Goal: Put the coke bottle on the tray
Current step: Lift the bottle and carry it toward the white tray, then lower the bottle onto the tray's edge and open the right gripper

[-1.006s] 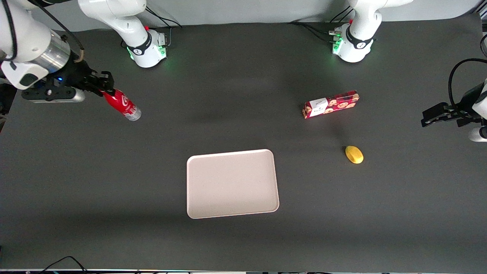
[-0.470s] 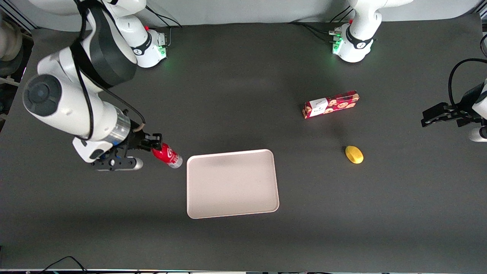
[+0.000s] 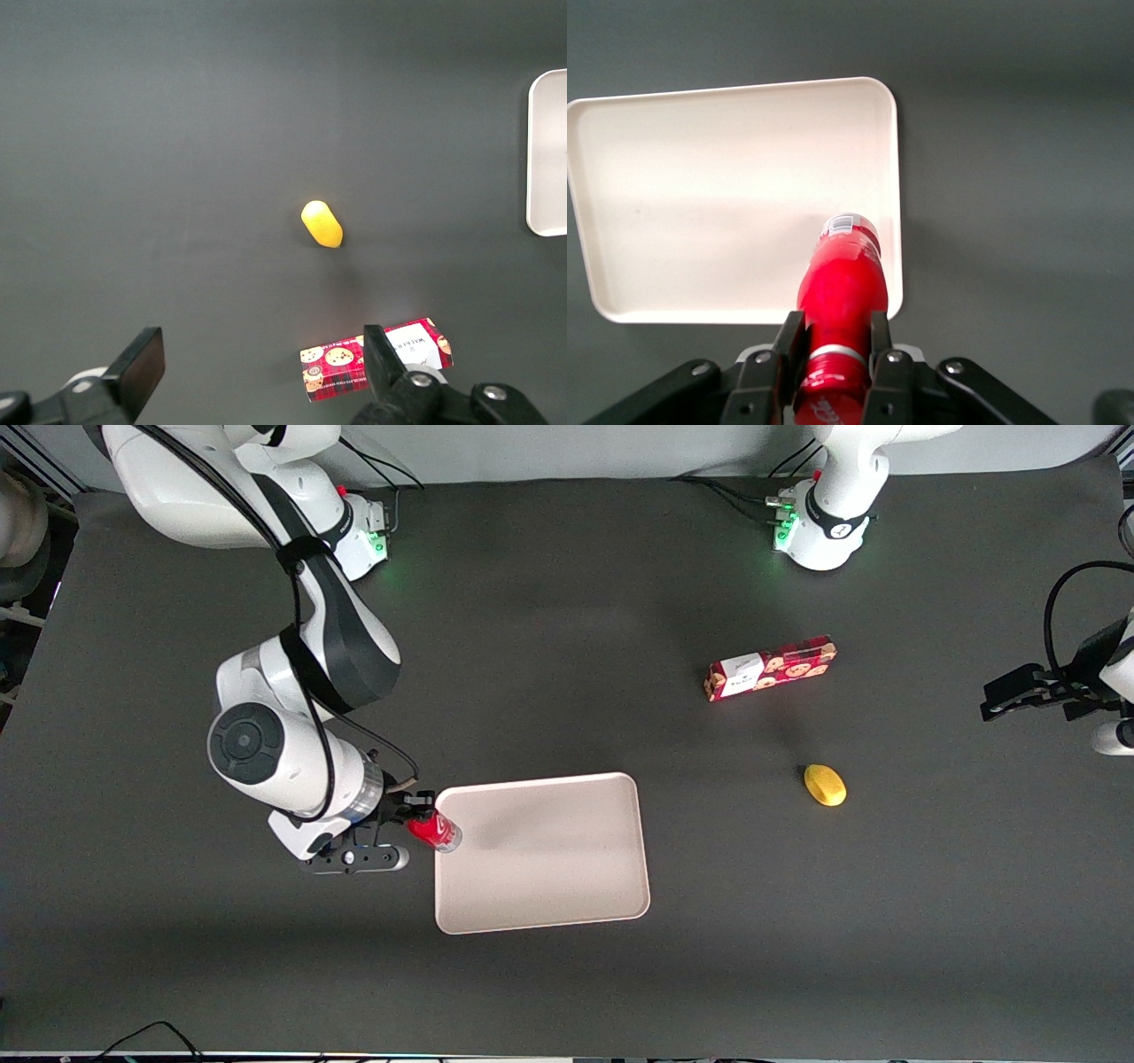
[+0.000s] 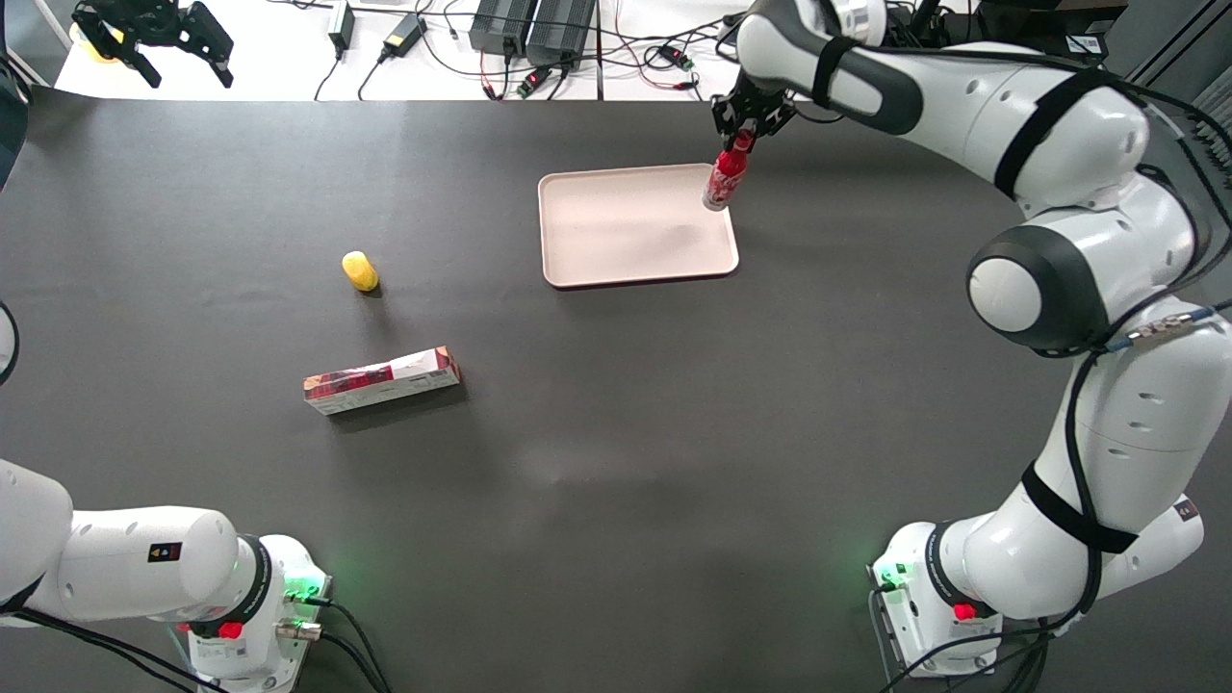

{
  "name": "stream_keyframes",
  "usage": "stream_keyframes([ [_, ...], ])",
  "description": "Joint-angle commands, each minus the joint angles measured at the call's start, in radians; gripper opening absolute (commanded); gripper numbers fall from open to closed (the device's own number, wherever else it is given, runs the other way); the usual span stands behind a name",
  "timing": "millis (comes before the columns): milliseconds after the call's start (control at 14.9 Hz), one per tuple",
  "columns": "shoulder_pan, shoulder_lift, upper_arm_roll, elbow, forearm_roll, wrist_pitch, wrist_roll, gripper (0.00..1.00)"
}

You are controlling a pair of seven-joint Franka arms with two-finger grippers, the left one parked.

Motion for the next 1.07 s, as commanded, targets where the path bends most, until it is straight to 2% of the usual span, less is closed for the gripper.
stream_keyframes([
  [0, 0.023, 0.088, -0.009, 0.056, -0.032, 0.063, 0.048, 0.00],
  [201, 0.023, 0.132, -0.009, 0.056, -0.061, 0.123, 0.048, 0.00],
  [537, 0.023, 0.158, -0.009, 0.054, -0.062, 0.139, 0.050, 0.00],
  [604, 0.023, 0.158, -0.009, 0.054, -0.062, 0.139, 0.050, 0.15],
  [671, 0.022, 0.158, -0.011, 0.053, -0.063, 0.142, 0.048, 0.92],
  [738, 0.022, 0.158, -0.009, 0.051, -0.071, 0.153, 0.048, 1.00],
  [1006, 0.022, 0.158, -0.009, 0.053, -0.071, 0.157, 0.051, 1.00],
])
